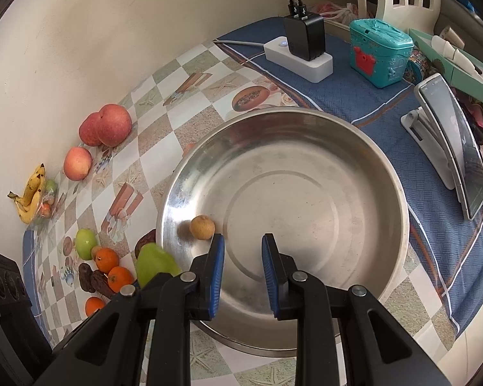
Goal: Organize fruits
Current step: 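Lower the green pear into the steel bowl and open the left gripper, then move both grippers back toward the dates beside the oranges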
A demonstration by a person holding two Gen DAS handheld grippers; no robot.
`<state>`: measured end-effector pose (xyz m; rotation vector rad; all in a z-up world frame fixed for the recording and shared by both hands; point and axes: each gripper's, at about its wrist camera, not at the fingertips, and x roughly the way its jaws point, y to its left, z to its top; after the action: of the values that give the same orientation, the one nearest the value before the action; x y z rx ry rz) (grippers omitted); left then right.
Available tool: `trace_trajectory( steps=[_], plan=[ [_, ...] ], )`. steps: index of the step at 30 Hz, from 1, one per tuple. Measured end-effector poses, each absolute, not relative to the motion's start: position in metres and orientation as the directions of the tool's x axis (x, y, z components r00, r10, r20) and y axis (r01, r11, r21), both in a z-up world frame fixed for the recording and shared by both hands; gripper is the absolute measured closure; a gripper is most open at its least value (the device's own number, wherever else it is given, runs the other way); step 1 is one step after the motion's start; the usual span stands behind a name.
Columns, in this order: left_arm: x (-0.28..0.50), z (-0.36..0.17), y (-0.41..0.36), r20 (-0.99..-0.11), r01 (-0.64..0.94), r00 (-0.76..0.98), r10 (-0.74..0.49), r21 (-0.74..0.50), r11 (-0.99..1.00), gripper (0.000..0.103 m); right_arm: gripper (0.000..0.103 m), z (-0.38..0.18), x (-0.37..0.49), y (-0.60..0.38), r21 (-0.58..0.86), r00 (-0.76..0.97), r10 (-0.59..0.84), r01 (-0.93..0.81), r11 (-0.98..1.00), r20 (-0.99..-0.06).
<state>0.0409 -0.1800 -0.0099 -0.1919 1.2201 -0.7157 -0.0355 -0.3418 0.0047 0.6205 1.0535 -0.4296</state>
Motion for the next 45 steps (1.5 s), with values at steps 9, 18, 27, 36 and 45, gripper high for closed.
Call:
trace_trajectory(
  steps=[9,18,27,36,45],
  plan=[
    [0.045,-0.01,-0.165,-0.851,0.358,0.224,-0.475,-0.381,0.852,0.055,0.078,0.005,-0.034,-0.34,0.256,0.433,-0.035,0.595,0.762,-0.901],
    [0.059,-0.01,-0.104,-0.913,0.181,0.336,-0.231,-0.179,0.967,0.015,0.065,-0.001,-0.029,-0.331,0.229,0.404,-0.028,0.572,0.787,-0.914],
    [0.071,-0.003,-0.029,-0.907,-0.032,0.42,-0.043,-0.062,0.998,0.0,0.034,-0.008,-0.019,-0.305,0.18,0.38,-0.03,0.503,0.845,-0.924],
    [0.071,0.008,0.026,-0.883,-0.171,0.468,0.03,-0.057,0.984,0.0,0.017,-0.009,-0.005,-0.264,0.16,0.394,0.009,0.353,0.922,-0.919],
    [0.075,0.011,0.035,-0.858,-0.161,0.514,-0.016,-0.115,0.98,0.0,0.007,0.001,0.003,-0.232,0.213,0.472,0.069,0.259,0.942,-0.879]
  ],
)
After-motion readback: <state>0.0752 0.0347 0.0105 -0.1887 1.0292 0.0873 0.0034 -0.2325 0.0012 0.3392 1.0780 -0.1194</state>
